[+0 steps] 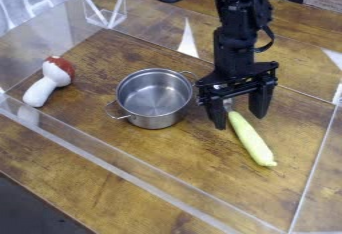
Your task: Move the green spoon to the left
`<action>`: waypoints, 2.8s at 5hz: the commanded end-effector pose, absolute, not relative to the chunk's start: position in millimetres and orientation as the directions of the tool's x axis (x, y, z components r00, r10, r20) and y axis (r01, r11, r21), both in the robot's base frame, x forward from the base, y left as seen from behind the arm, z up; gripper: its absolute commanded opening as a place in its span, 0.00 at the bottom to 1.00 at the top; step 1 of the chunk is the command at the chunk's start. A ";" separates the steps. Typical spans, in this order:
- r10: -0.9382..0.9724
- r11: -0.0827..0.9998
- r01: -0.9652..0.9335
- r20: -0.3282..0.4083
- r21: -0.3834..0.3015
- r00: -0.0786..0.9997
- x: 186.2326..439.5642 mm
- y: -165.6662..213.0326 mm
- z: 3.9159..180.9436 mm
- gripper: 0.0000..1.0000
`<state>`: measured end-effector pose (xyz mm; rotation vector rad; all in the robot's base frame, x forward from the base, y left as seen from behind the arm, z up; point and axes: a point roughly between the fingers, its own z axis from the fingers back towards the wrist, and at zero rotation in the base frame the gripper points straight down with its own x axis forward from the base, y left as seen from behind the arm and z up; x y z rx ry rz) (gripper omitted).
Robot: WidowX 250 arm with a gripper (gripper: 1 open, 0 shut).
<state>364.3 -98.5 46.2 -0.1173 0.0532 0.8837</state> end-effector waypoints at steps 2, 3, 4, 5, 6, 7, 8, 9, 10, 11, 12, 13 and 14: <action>0.808 0.578 -0.810 -0.071 -0.098 0.585 382.4 -114.7 60.4 1.00; 0.822 0.560 -0.825 -0.070 -0.081 0.565 388.3 -105.8 58.3 1.00; 0.840 0.534 -0.843 -0.073 -0.067 0.538 394.0 -96.0 57.6 1.00; 0.861 0.502 -0.864 -0.073 -0.048 0.504 387.7 -87.8 50.2 1.00; 0.877 0.473 -0.881 -0.082 -0.027 0.473 380.9 -82.5 47.4 1.00; 0.900 0.425 -0.905 -0.103 -0.015 0.424 369.6 -83.6 50.3 1.00; 0.931 0.350 -0.936 -0.102 -0.016 0.350 364.3 -80.4 53.5 0.00; 0.956 0.272 -0.962 -0.108 -0.016 0.272 358.5 -76.8 57.3 0.00; 0.956 0.267 -0.964 -0.119 -0.014 0.266 356.9 -75.3 72.5 0.00; 0.956 0.260 -0.965 -0.134 -0.013 0.260 355.5 -73.6 88.9 0.00; 0.940 0.307 -0.952 -0.151 -0.008 0.305 355.6 -74.5 98.1 0.00; 0.924 0.338 -0.941 -0.183 -0.019 0.336 356.7 -67.8 115.4 0.00; 0.909 0.353 -0.935 -0.220 -0.042 0.353 357.7 -52.8 139.1 0.00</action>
